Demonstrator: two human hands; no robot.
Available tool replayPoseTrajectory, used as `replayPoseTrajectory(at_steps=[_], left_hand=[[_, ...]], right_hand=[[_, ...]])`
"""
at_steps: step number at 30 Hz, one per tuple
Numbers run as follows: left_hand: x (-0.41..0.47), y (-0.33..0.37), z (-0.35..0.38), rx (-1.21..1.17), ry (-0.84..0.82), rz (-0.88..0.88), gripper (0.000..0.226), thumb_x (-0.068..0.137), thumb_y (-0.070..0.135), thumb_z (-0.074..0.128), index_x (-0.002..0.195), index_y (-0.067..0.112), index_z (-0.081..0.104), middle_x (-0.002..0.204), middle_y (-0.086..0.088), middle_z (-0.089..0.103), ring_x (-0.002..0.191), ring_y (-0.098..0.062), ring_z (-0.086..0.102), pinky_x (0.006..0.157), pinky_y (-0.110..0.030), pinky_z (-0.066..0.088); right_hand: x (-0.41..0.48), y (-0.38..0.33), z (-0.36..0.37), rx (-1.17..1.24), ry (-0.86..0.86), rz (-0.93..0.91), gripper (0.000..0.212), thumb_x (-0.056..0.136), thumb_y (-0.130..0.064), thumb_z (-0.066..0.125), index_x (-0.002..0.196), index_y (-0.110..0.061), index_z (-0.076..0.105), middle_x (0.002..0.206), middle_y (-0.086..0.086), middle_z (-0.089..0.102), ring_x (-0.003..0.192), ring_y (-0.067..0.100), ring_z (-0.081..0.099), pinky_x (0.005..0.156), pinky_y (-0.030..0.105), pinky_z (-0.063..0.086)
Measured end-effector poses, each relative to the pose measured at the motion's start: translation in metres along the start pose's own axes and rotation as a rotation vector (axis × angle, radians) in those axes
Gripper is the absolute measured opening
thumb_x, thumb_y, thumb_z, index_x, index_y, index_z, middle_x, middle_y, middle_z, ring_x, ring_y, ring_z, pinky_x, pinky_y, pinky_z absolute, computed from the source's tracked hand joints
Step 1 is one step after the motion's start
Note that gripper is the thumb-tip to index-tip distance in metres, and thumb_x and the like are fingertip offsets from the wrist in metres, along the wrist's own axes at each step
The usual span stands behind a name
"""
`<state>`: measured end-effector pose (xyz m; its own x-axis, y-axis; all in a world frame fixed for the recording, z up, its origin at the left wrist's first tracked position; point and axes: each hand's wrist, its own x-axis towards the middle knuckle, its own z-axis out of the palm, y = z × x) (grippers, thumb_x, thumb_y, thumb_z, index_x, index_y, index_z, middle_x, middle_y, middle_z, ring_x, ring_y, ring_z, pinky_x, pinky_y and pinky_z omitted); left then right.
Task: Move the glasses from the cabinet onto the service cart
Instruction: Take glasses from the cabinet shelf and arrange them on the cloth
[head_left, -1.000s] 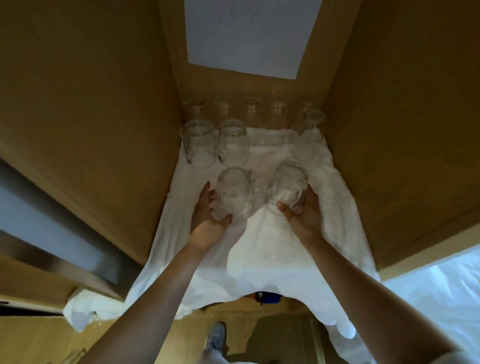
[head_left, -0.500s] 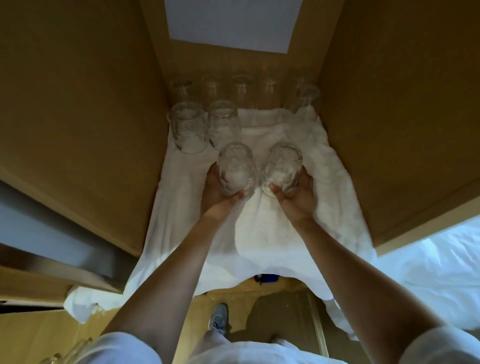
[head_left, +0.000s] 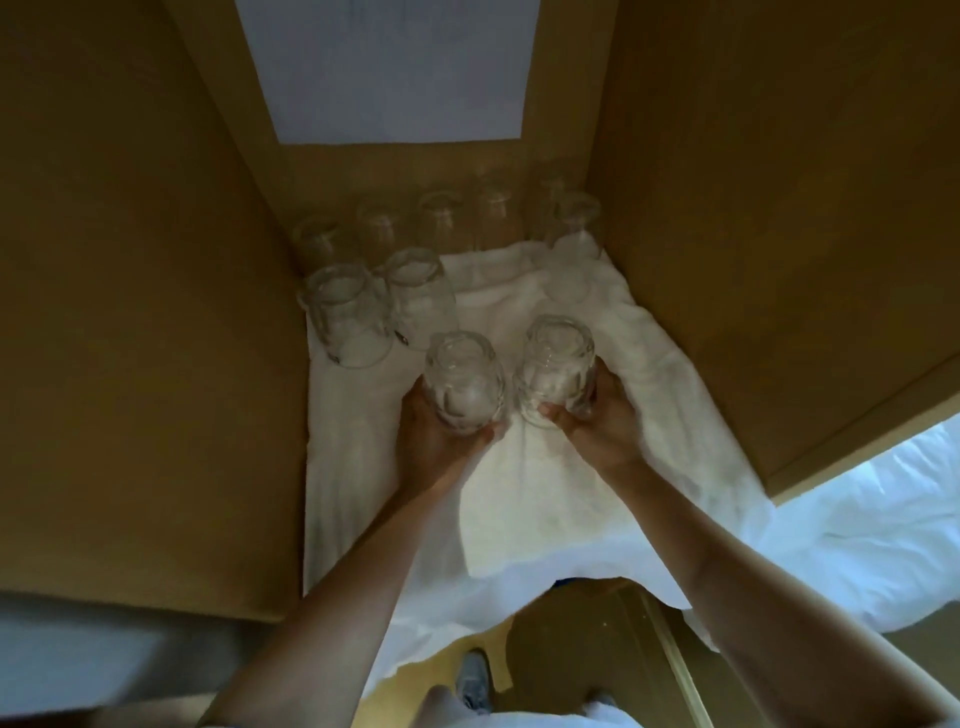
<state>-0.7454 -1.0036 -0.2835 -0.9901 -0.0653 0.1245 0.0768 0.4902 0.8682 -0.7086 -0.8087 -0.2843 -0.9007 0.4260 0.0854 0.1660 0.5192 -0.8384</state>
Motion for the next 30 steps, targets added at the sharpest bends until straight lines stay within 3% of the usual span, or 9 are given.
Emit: replayPoseTrajectory(at_steps=[5, 8, 11, 15, 19, 20, 23, 27, 30], left_hand=[[0.012, 0.007, 0.008, -0.088, -0.045, -0.052, 0.103, 0.040, 0.046, 0.088, 0.126, 0.021, 0.038, 0.121, 0.005, 0.058, 0.107, -0.009, 0.060, 0.091, -0.025, 0.051], [0.020, 0.009, 0.014, -0.065, -0.025, -0.045, 0.101, 0.044, 0.033, 0.094, 0.128, 0.015, 0.040, 0.120, 0.000, 0.058, 0.105, -0.010, 0.059, 0.088, -0.015, 0.045], [0.029, 0.017, 0.020, -0.090, 0.013, -0.033, 0.103, 0.045, 0.028, 0.095, 0.130, 0.009, 0.040, 0.124, -0.003, 0.057, 0.108, -0.012, 0.058, 0.090, -0.016, 0.044], [0.036, 0.028, 0.036, -0.150, 0.021, -0.037, 0.099, 0.048, 0.018, 0.094, 0.130, 0.007, 0.040, 0.117, 0.007, 0.050, 0.104, -0.003, 0.051, 0.079, 0.006, 0.032], [0.043, 0.029, 0.051, -0.189, -0.003, -0.034, 0.098, 0.046, 0.023, 0.094, 0.127, 0.016, 0.040, 0.121, 0.004, 0.057, 0.109, -0.008, 0.058, 0.092, -0.017, 0.047], [0.047, 0.029, 0.053, -0.191, -0.009, -0.025, 0.098, 0.046, 0.024, 0.094, 0.128, 0.015, 0.040, 0.122, 0.003, 0.057, 0.111, -0.009, 0.058, 0.094, -0.020, 0.047], [0.060, 0.030, 0.058, -0.186, -0.015, 0.022, 0.103, 0.045, 0.035, 0.092, 0.131, 0.013, 0.040, 0.129, 0.000, 0.055, 0.119, -0.011, 0.055, 0.102, -0.026, 0.044], [0.074, 0.031, 0.068, -0.133, 0.014, -0.012, 0.107, 0.047, 0.025, 0.094, 0.135, 0.008, 0.036, 0.133, -0.002, 0.050, 0.122, -0.010, 0.050, 0.102, -0.018, 0.039], [0.089, 0.032, 0.077, -0.099, 0.021, -0.054, 0.112, 0.049, 0.029, 0.094, 0.138, 0.003, 0.032, 0.139, -0.009, 0.044, 0.128, -0.018, 0.046, 0.107, -0.024, 0.035]], right_hand=[[0.008, -0.007, -0.009, 0.213, -0.103, 0.027, 0.081, 0.069, -0.025, 0.083, 0.138, -0.019, 0.042, 0.134, -0.009, 0.052, 0.125, 0.009, 0.048, 0.105, 0.021, 0.037], [0.020, -0.011, -0.015, 0.258, -0.175, 0.033, 0.081, 0.068, -0.030, 0.083, 0.137, -0.021, 0.042, 0.139, -0.005, 0.050, 0.129, 0.010, 0.046, 0.112, 0.034, 0.036], [0.038, -0.014, -0.017, 0.270, -0.209, 0.018, 0.085, 0.060, -0.045, 0.081, 0.134, -0.027, 0.043, 0.138, -0.006, 0.051, 0.130, 0.011, 0.046, 0.112, 0.039, 0.036], [0.065, -0.006, -0.022, 0.253, -0.218, 0.031, 0.082, 0.069, -0.016, 0.084, 0.138, -0.012, 0.041, 0.140, 0.002, 0.049, 0.132, 0.016, 0.044, 0.113, 0.042, 0.033], [0.085, 0.001, -0.035, 0.266, -0.304, 0.081, 0.078, 0.073, -0.008, 0.078, 0.138, -0.017, 0.037, 0.114, -0.012, 0.053, 0.106, 0.001, 0.050, 0.095, 0.011, 0.039], [0.087, 0.003, -0.037, 0.273, -0.337, 0.094, 0.084, 0.072, -0.011, 0.079, 0.142, -0.015, 0.034, 0.119, -0.011, 0.052, 0.110, 0.002, 0.050, 0.097, 0.010, 0.038], [0.090, 0.010, -0.040, 0.346, -0.357, 0.104, 0.094, 0.069, -0.015, 0.078, 0.147, -0.019, 0.026, 0.148, -0.002, 0.038, 0.136, 0.012, 0.036, 0.113, 0.029, 0.030], [0.090, 0.015, -0.037, 0.366, -0.338, 0.079, 0.089, 0.072, -0.006, 0.077, 0.146, -0.016, 0.029, 0.148, -0.002, 0.038, 0.137, 0.013, 0.035, 0.114, 0.031, 0.030], [0.092, 0.017, -0.035, 0.384, -0.335, 0.088, 0.081, 0.072, 0.002, 0.076, 0.136, -0.027, 0.036, 0.139, -0.007, 0.044, 0.134, 0.013, 0.039, 0.110, 0.028, 0.032]])
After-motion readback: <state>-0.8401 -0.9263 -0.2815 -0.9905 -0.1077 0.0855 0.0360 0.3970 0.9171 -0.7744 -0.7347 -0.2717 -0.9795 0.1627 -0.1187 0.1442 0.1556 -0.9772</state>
